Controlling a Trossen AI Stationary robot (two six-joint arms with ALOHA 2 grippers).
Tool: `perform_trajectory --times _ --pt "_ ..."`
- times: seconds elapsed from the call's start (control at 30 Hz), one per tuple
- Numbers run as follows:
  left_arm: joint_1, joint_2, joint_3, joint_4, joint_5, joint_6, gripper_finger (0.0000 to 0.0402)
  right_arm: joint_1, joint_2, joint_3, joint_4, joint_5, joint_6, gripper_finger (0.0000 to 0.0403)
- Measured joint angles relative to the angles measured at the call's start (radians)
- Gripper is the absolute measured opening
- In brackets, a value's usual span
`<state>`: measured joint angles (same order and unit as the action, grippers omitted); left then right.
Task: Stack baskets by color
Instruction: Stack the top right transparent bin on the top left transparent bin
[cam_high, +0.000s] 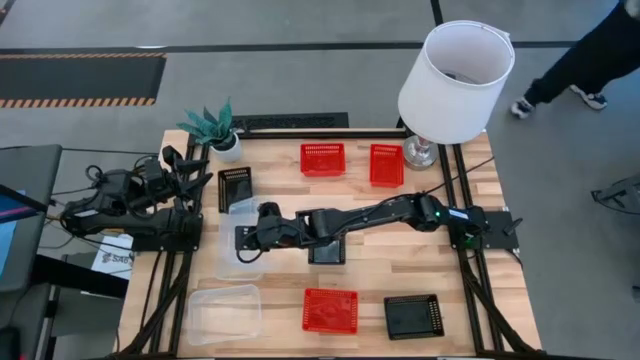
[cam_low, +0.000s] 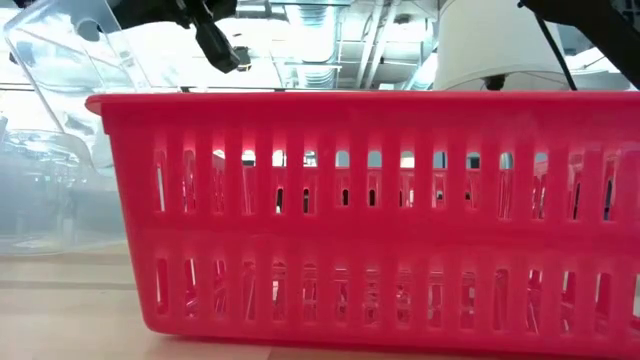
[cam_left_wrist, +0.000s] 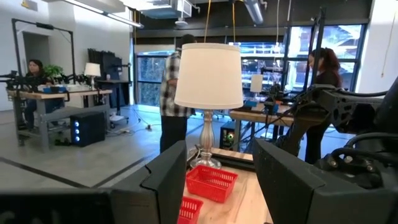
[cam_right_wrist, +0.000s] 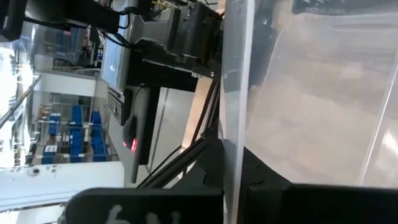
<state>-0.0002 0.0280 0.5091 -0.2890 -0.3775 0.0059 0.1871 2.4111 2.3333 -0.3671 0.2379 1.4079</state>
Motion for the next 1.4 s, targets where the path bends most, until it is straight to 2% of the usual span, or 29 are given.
perform_trajectory --times 0.5,0.67,0.9,1.07,1.17,1.23,1.4 --pt "0.0 0.0 0.0 -0.001 0.0 -0.002 0.0174 0.01 0.0 0.0 -0.022 -0.001 -0.027 0.0101" --pt "0.0 0.0 0.0 -0.001 0.0 -0.002 0.0174 0.01 0.0 0.0 -0.022 -0.001 -0.034 0.0155" --pt "0.0 0.0 0.0 -0.011 0.0 -0.002 0.0174 0.004 -0.002 0.0 -0.024 -0.008 -0.13 0.0246" --pt "0.0 0.0 0.0 -0.038 0.0 -0.028 0.0174 -0.005 -0.021 0.0 -0.034 -0.095 -0.209 0.0265" --pt "0.0 0.0 0.001 -0.095 0.012 -0.081 0.0174 -0.007 -0.069 -0.001 -0.126 -0.136 -0.279 0.0265" --pt "0.0 0.007 0.001 -0.139 0.051 -0.124 0.0174 0.0 -0.125 -0.001 -0.259 -0.135 -0.339 0.0265" --pt "0.0 0.148 0.031 -0.2 0.104 -0.221 0.0174 0.023 -0.25 0.0 -0.603 -0.083 -0.418 0.0265"
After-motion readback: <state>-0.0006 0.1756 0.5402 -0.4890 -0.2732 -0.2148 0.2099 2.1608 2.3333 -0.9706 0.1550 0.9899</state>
